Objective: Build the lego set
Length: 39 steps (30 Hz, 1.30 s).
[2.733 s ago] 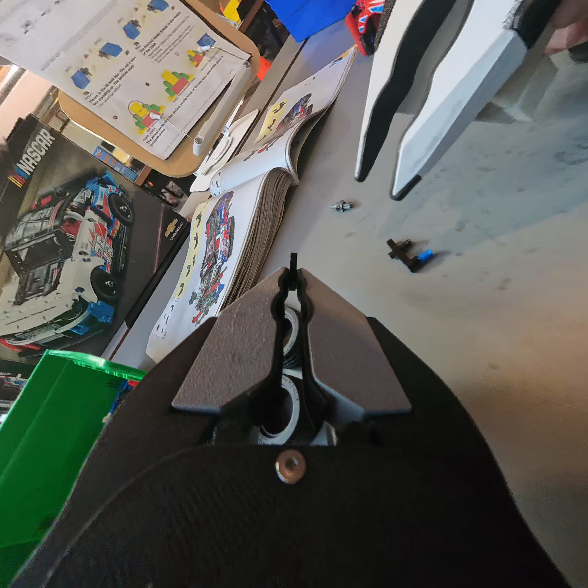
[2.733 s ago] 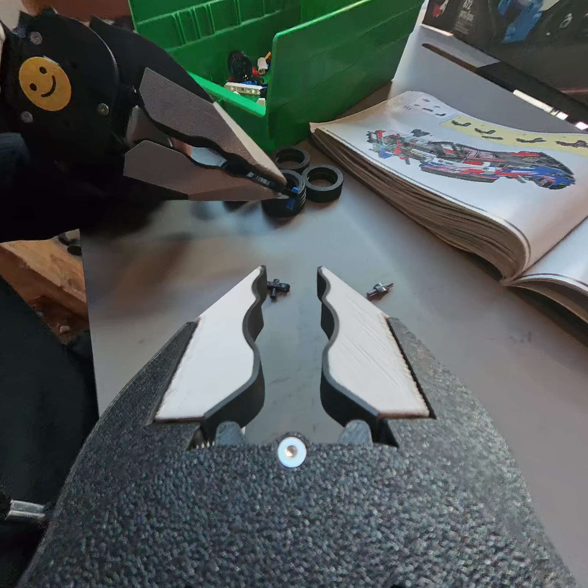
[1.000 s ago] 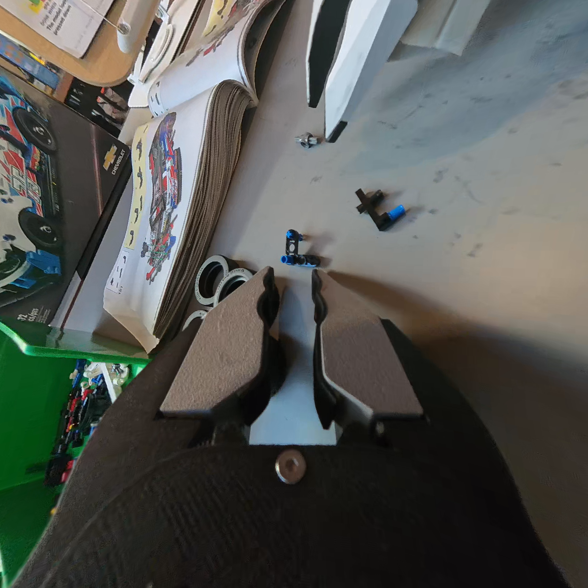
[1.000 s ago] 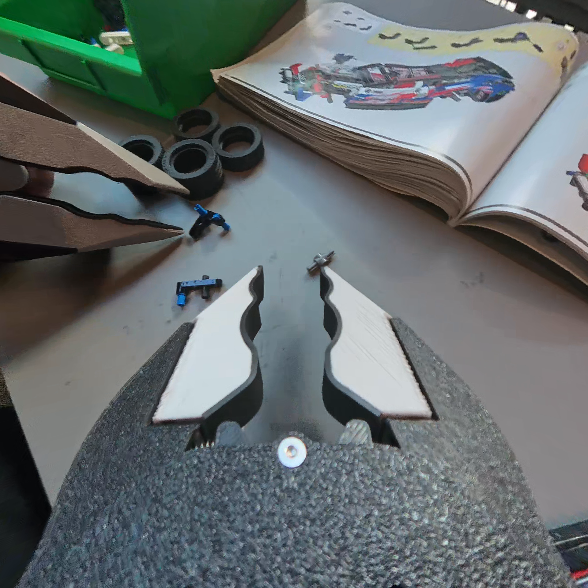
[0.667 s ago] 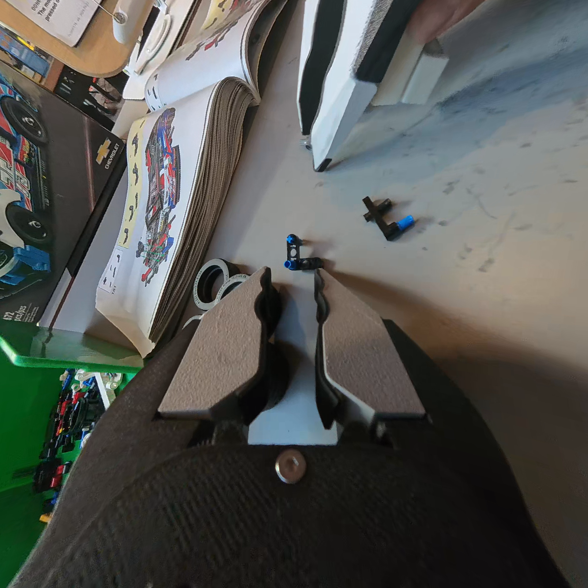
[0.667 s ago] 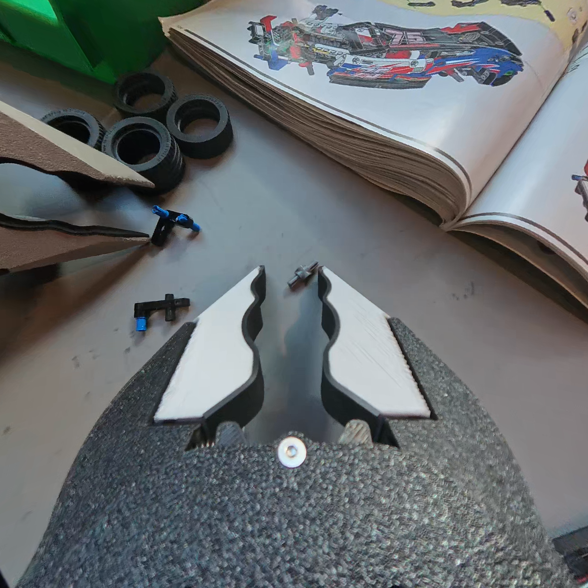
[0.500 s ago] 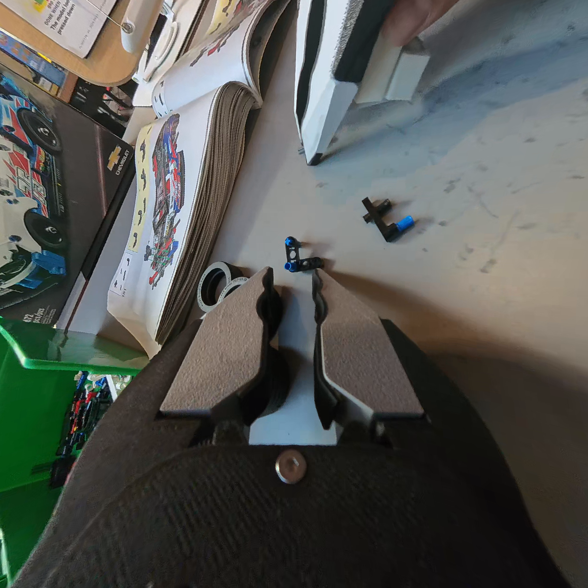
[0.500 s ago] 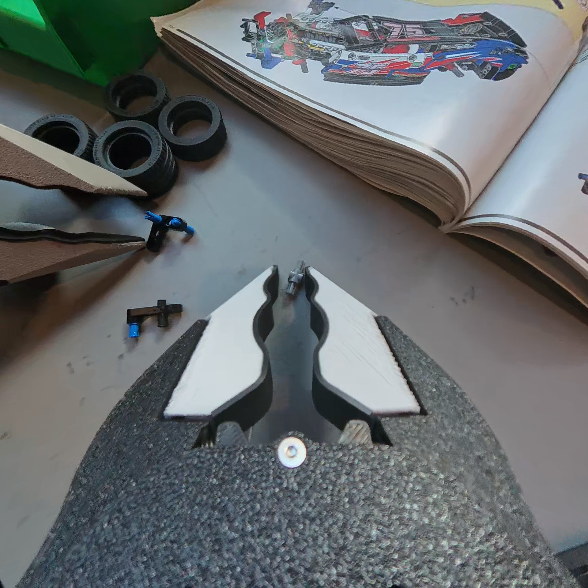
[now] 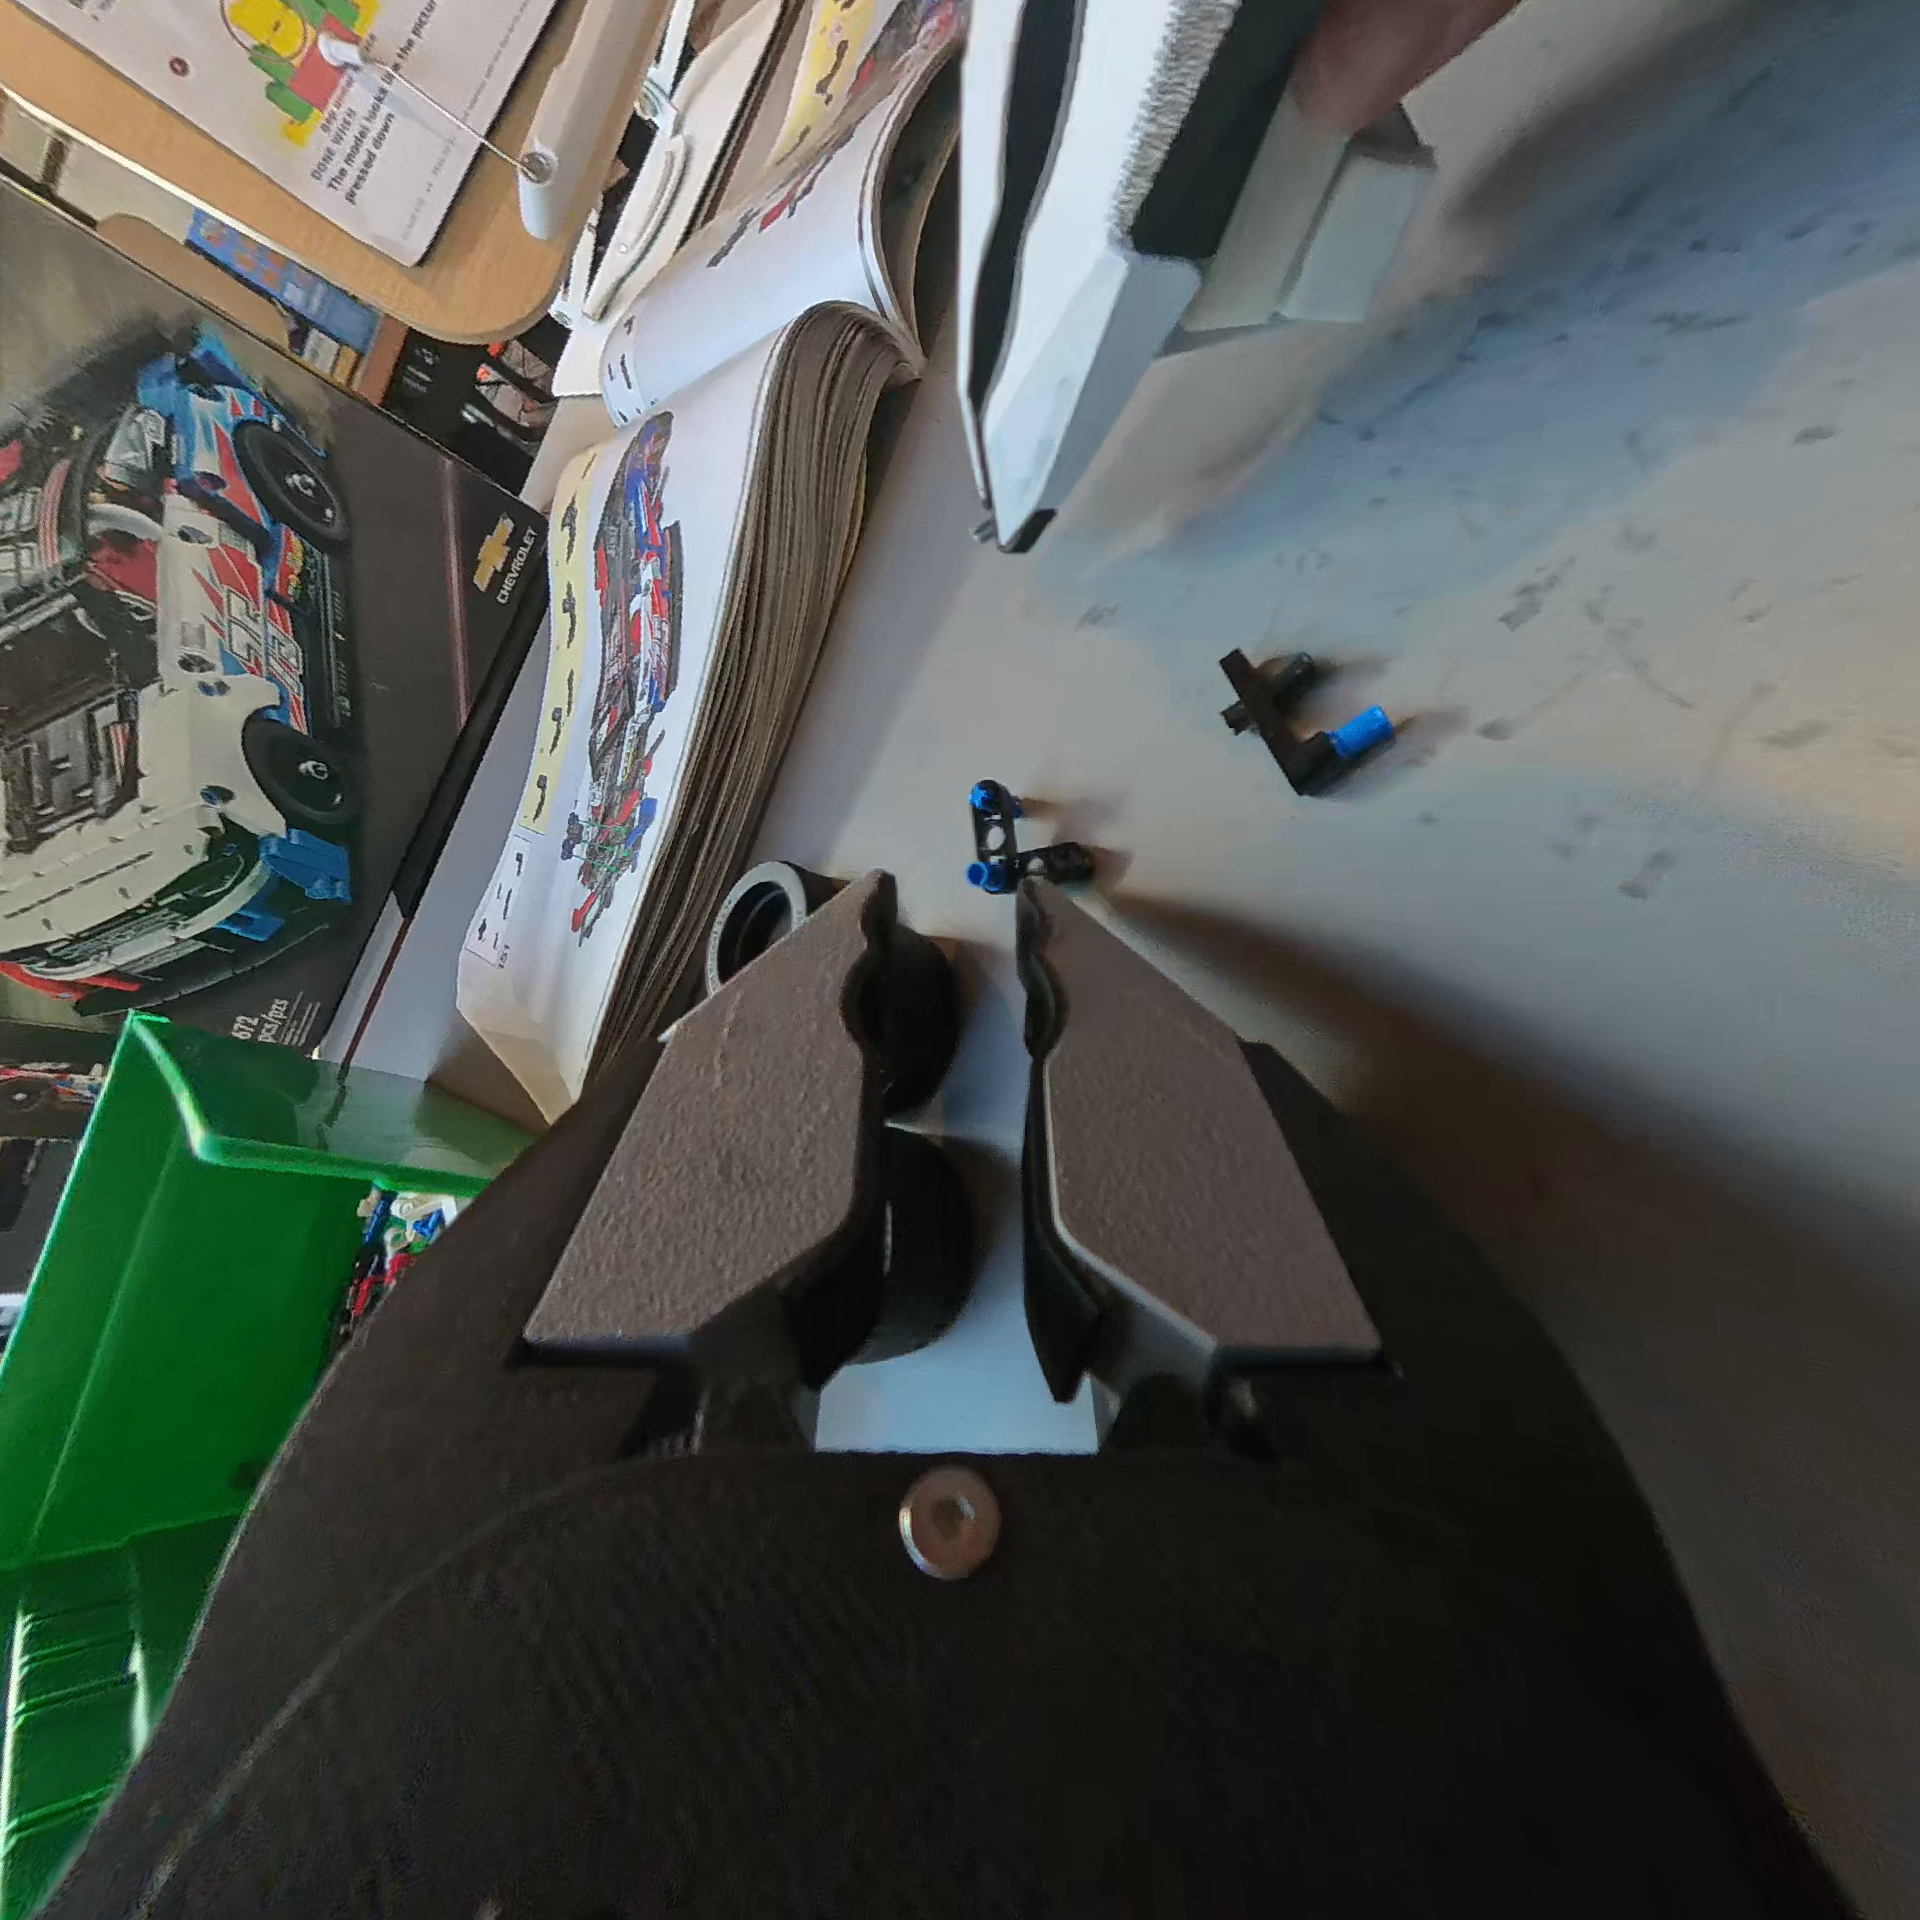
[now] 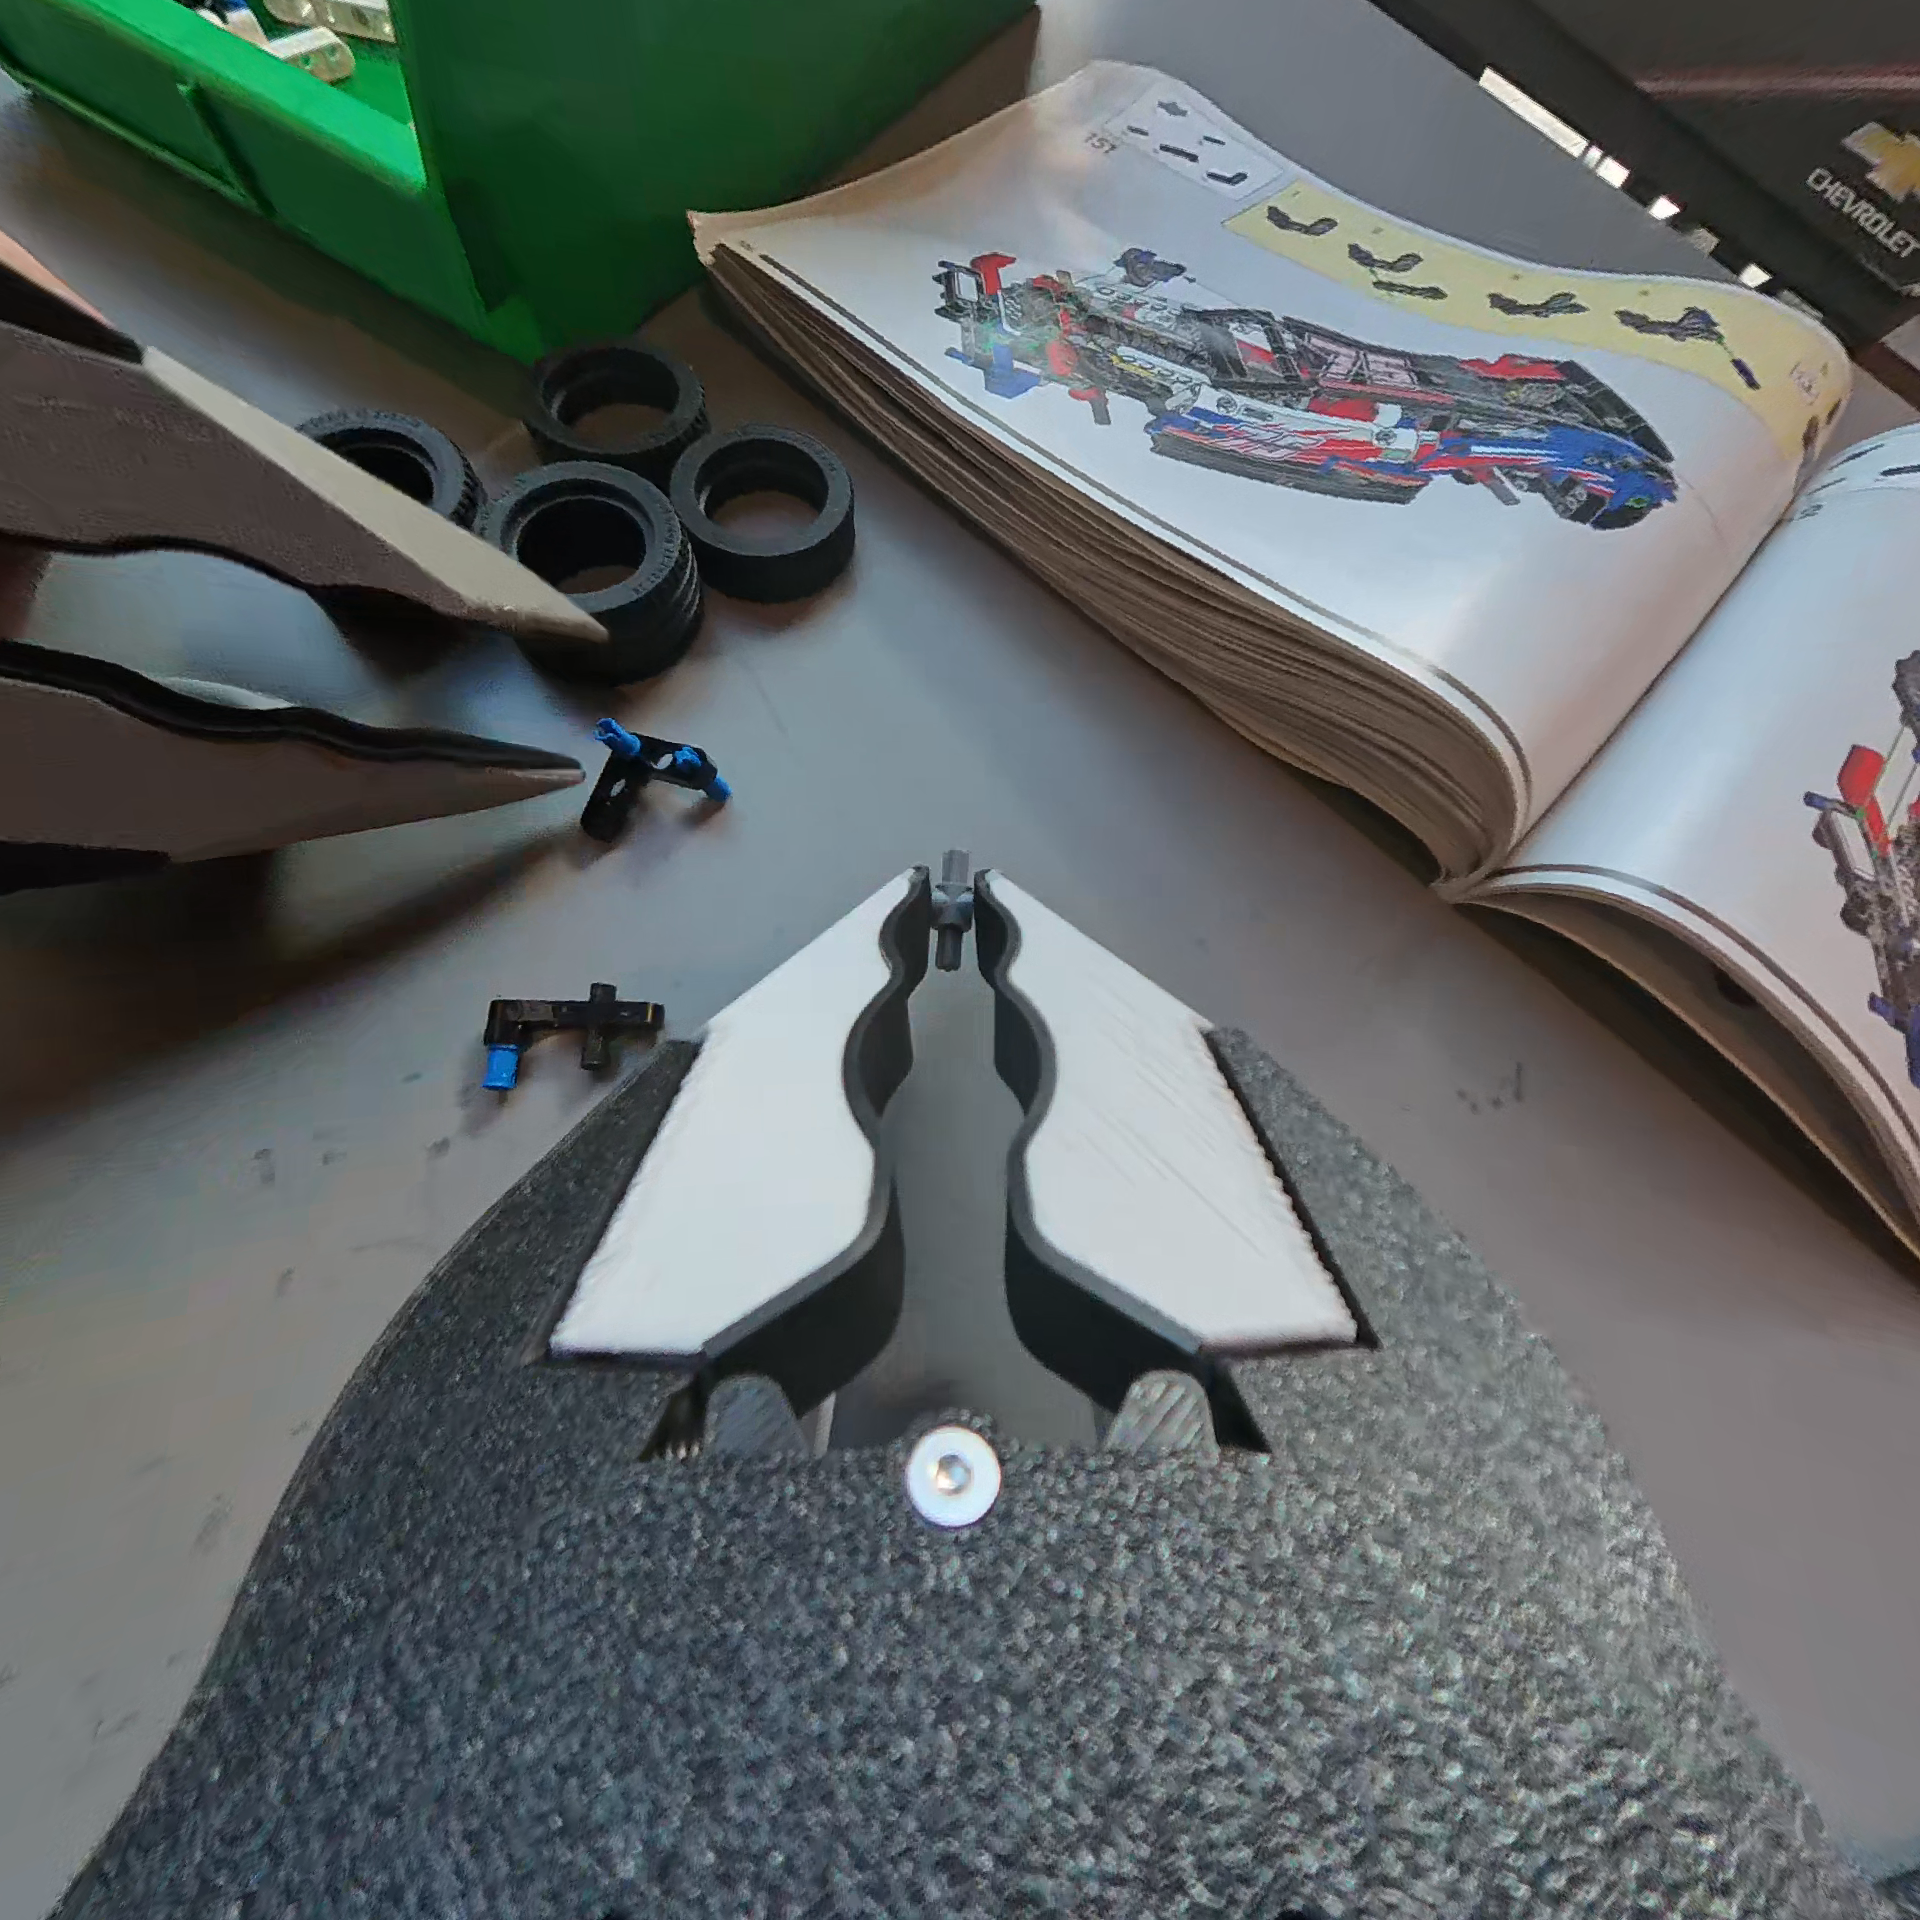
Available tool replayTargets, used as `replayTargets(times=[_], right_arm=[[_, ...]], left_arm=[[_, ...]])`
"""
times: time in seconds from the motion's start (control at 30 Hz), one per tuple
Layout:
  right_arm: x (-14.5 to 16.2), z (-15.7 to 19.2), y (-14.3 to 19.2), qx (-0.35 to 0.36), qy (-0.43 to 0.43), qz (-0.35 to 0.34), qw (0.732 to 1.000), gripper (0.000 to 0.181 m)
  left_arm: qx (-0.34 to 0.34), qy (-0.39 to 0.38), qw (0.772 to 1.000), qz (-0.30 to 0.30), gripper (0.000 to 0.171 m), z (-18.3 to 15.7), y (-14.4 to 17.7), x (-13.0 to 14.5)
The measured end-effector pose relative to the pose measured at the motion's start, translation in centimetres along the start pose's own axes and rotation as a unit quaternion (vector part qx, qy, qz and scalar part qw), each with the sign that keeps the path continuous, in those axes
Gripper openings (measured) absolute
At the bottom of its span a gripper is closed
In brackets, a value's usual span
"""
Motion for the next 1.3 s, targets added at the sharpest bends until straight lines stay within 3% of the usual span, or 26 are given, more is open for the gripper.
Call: replayTargets(times=[0.4,0.53,0.7,0.87,1.13,1.3], right_arm=[[2.0,-1.7,1.6,-0.032,0.030,0.007,0.999,0.007],[3.3,-3.4,2.9,-0.018,0.031,0.002,0.999,0.007],[3.4,-3.4,4.0,-0.036,0.048,-0.029,0.998,0.007],[3.9,-3.3,3.2,-0.023,0.062,0.012,0.998,0.013],[2.9,-2.9,4.6,-0.024,0.072,-0.050,0.996,0.027],[2.2,0.0,5.1,-0.094,0.132,-0.082,0.983,0.025]], left_arm=[[-0.018,-0.002,1.000,-0.017,0.014,0.0,0.5,-0.2],[0.020,0.014,1.000,-0.018,0.016,-1.3,1.2,-0.5],[0.063,0.121,0.990,0.015,0.033,-1.0,0.9,-0.3],[0.097,0.204,0.974,0.011,0.036,0.3,0.0,-0.3],[0.117,0.180,0.977,0.009,0.034,0.4,-0.3,-0.2],[0.132,0.171,0.976,-0.001,0.033,0.4,0.1,0.1]])
Point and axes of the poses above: each gripper's, where its closed fingertips meet, y back along the fingers, x out of its underside, z = x × y across the jaws, the point moved 7 cm from there along y, back along the fingers, and after that the axes turned 12 degrees about x, right-handed, at the moved point
